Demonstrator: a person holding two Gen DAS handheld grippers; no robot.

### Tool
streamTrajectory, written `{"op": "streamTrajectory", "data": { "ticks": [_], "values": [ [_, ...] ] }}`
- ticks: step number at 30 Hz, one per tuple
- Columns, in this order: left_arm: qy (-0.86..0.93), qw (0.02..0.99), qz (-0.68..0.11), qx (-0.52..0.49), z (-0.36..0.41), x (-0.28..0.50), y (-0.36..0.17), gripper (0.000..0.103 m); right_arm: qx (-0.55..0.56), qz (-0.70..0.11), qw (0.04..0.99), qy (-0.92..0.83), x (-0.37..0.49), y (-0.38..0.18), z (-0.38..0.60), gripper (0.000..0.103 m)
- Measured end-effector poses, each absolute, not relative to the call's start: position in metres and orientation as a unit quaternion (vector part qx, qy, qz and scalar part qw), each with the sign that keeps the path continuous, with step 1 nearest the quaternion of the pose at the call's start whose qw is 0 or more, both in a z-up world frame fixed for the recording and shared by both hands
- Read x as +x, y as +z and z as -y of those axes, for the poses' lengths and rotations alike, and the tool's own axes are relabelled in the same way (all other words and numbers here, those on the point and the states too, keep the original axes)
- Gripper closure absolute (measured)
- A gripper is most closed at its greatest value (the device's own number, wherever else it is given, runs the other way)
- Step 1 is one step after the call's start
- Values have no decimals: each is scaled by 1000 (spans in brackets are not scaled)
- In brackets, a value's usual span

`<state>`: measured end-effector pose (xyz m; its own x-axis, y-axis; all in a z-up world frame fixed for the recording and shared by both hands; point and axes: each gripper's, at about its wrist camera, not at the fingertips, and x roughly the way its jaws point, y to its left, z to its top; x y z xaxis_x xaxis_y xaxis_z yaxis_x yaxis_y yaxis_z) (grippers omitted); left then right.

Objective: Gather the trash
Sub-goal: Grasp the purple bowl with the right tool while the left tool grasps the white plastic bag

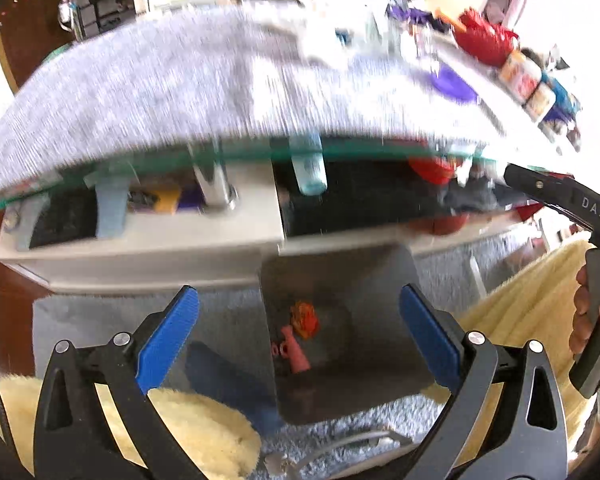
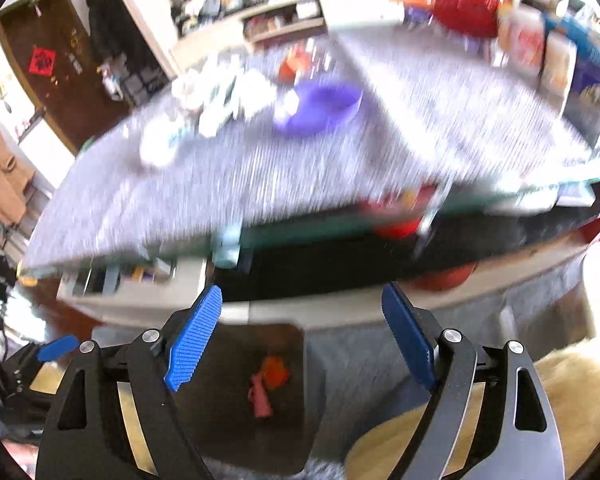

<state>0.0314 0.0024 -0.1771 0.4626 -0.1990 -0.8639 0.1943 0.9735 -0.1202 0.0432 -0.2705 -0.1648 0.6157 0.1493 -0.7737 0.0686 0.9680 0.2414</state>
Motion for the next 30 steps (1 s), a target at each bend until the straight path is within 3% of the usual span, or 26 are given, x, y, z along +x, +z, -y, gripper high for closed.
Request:
{"op": "streamTrajectory", "data": {
  "ticks": [8, 21, 30],
  "values": [
    [-110, 874, -472, 10, 2, 69, -139, 8, 87, -408, 909, 15, 79, -142, 277, 20],
    [-121, 880, -460, 12, 18, 148, -132, 9, 78, -429, 899, 31, 137, -169, 271, 20],
    [-143, 873, -465, -5, 34, 195, -141, 29, 60, -431, 900, 14, 167, -176, 270, 20]
  ]
}}
